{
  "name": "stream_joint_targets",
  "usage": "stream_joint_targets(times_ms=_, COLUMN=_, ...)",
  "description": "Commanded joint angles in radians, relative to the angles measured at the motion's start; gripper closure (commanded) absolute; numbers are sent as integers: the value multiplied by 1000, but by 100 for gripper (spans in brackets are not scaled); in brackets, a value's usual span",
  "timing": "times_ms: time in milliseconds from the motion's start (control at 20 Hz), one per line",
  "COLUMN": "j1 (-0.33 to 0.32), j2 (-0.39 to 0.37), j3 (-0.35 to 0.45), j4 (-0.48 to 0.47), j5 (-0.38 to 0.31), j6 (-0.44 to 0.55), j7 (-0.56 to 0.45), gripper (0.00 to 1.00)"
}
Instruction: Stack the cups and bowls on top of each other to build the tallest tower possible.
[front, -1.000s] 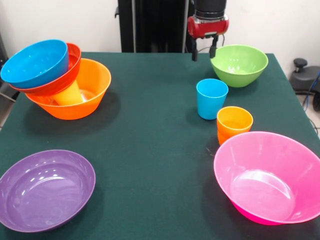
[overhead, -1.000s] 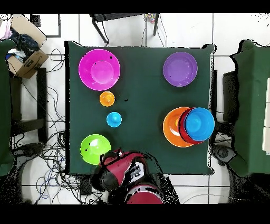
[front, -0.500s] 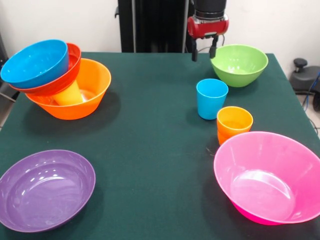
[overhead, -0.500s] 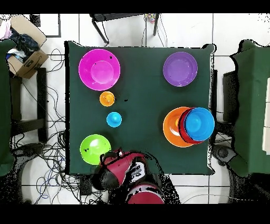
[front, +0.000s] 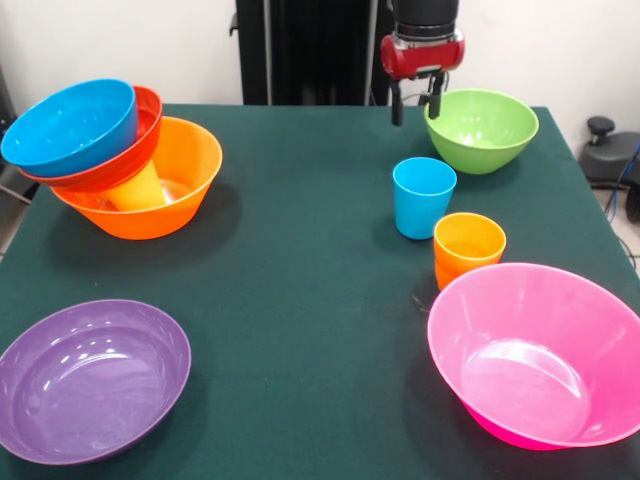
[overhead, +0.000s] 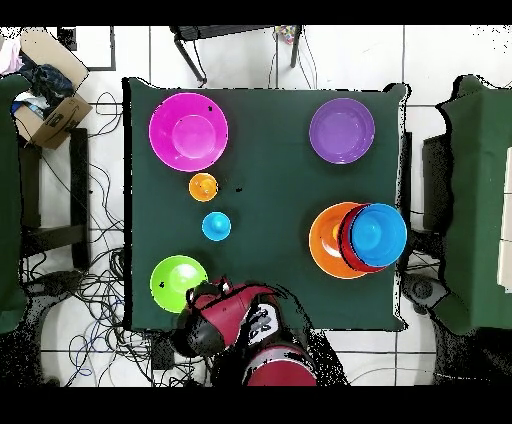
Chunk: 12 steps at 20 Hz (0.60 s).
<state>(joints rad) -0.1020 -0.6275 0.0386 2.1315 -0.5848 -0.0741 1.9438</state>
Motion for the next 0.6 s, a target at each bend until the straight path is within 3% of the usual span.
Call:
stream_joint_targets(times_ms=50, j1=-22, j2=0, j3=151, j4=-49, j5=60, j6=19, j7=123, gripper=0)
stream_joint_targets(times_ms=600, j1=13, j2=20, j3=126, j4=-67, j5=91, j6=6, j7=130, gripper=0)
